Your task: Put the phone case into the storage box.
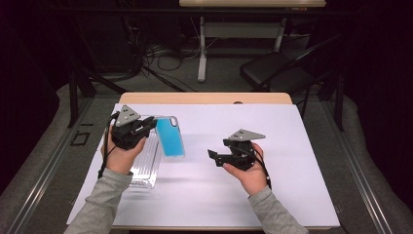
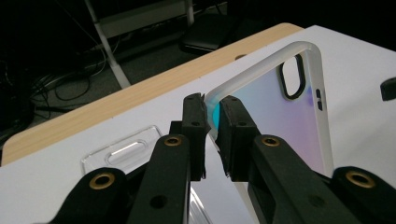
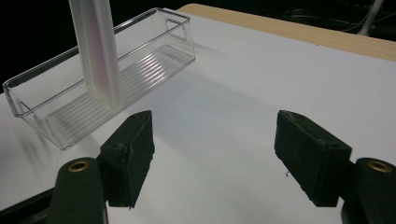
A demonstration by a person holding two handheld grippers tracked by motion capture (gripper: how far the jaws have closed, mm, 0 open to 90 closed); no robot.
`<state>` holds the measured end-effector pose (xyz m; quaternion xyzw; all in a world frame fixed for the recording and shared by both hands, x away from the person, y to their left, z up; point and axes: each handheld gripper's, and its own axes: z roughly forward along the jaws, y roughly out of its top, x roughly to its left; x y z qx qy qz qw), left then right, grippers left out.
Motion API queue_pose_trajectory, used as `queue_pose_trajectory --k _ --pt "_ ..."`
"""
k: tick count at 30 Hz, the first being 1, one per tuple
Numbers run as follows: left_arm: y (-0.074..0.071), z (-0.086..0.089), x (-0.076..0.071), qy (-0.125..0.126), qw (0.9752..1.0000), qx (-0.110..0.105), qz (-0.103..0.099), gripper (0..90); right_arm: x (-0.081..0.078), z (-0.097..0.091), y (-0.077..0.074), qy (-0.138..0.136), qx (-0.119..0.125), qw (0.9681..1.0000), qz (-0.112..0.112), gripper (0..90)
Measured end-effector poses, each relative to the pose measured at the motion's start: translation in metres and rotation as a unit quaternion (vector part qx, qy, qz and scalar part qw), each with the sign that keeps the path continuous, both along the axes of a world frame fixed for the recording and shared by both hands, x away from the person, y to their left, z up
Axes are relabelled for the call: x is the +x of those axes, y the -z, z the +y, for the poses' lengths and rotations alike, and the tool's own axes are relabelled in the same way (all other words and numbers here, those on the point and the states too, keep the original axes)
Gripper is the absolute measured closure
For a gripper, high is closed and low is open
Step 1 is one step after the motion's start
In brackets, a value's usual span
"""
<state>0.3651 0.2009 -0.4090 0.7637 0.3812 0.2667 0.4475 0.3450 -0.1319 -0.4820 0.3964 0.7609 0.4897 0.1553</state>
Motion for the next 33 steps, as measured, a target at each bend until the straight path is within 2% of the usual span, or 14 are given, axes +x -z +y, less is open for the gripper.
queue_pose_trajectory --k 11,17,33 --pt "-0.017 0.019 0.015 -0.013 0.9999 -0.002 -0.011 81.8 0.0 -0.001 0.0 0.003 -0.001 1.0 0.0 28.3" --pt "-0.02 0.028 0.024 -0.019 0.9997 -0.002 -0.013 81.8 0.001 -0.001 0.001 0.003 -0.004 1.0 0.001 28.4" --pt "-0.022 0.035 0.041 -0.025 0.9986 0.022 -0.042 81.8 0.002 -0.002 0.002 0.005 -0.006 1.0 0.004 28.5"
